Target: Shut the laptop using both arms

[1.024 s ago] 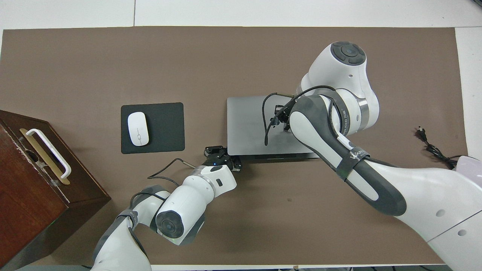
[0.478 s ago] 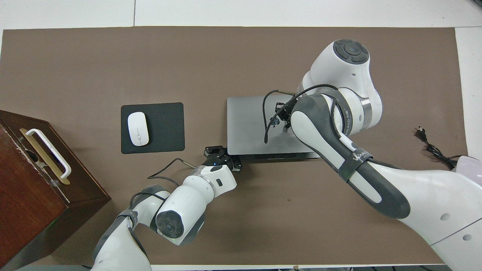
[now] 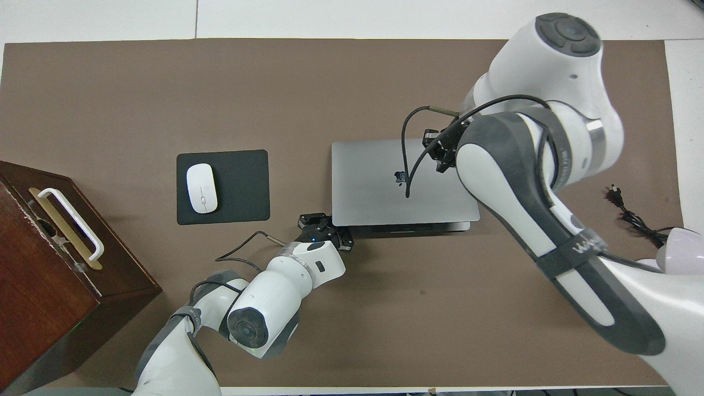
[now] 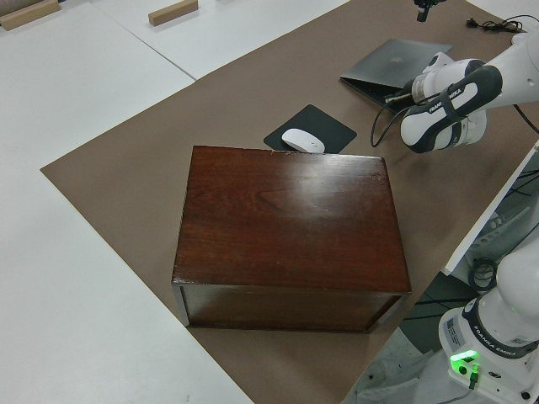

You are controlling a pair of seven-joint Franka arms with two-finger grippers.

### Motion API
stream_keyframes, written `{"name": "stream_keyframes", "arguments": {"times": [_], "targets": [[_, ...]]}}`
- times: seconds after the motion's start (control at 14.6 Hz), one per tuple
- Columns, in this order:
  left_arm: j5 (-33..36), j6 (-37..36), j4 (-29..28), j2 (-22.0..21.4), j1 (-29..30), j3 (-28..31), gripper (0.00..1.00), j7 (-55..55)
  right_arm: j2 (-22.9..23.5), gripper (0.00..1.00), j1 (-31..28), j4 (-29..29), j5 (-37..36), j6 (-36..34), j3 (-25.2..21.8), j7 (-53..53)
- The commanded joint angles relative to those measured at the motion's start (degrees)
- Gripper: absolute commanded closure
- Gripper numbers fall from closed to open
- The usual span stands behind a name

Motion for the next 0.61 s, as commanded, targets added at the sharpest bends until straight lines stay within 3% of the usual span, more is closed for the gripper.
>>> {"name": "stream_keyframes", "arguments": {"times": [0.0,0.2,0.41,0.55], "targets": [[-0.9,-0.7,-1.7,2.0,2.1,0.2,1.0,0.8,-3.9,1.0,-0.4,3.3,0.8,-4.3,-4.8,-5.0],[-0.9,-1.5,-1.8,1.1,2.1,0.1,1.0,-0.5,-8.0,1.0,-0.3,3.5,-1.3,-4.4,-10.9,-15.8],[-0.9,-2.9,-3.0,-0.8,2.2,0.1,1.0,-0.5,-11.5,1.0,-0.3,3.5,-10.3,-4.4,-13.4,-26.1],[-1.0,-7.1,-3.2,-3.7,2.4,0.1,1.0,-1.3,-13.0,1.0,-0.3,3.5,-11.8,-4.4,-16.4,-32.6]]}}
